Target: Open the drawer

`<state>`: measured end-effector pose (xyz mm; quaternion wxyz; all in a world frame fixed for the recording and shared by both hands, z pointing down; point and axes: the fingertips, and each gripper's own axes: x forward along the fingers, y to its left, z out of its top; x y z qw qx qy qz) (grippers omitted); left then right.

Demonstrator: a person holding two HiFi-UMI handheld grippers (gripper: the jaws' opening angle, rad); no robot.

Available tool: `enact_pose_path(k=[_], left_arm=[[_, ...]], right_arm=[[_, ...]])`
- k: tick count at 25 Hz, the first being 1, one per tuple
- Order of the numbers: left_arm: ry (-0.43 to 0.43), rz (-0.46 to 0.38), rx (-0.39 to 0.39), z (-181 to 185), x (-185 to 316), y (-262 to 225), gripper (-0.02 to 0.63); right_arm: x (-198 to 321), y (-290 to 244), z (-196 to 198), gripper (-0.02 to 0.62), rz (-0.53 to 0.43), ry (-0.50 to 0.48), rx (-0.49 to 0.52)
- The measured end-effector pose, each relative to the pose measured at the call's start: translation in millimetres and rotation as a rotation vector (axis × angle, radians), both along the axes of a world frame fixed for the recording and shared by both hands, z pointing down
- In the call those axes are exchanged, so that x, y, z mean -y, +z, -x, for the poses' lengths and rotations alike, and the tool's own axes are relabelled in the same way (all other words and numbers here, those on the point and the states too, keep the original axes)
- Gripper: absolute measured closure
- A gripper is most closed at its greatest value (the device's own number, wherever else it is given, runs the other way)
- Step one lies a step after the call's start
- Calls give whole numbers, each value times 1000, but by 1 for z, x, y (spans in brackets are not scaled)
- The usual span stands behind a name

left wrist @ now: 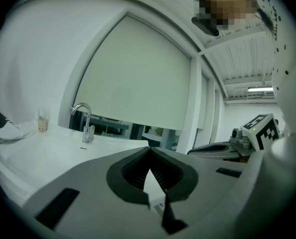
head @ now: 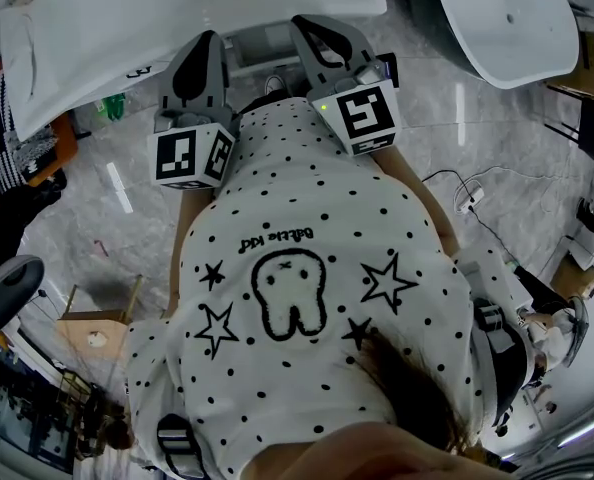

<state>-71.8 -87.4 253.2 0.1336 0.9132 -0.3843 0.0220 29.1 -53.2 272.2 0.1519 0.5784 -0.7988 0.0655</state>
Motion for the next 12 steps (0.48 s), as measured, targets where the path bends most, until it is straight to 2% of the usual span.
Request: enact_pose_path(k=[12], left_arm=[[-4, 5, -5, 0, 2, 0, 601]], right_arm=[[1, 0, 0, 581, 0, -3, -2]])
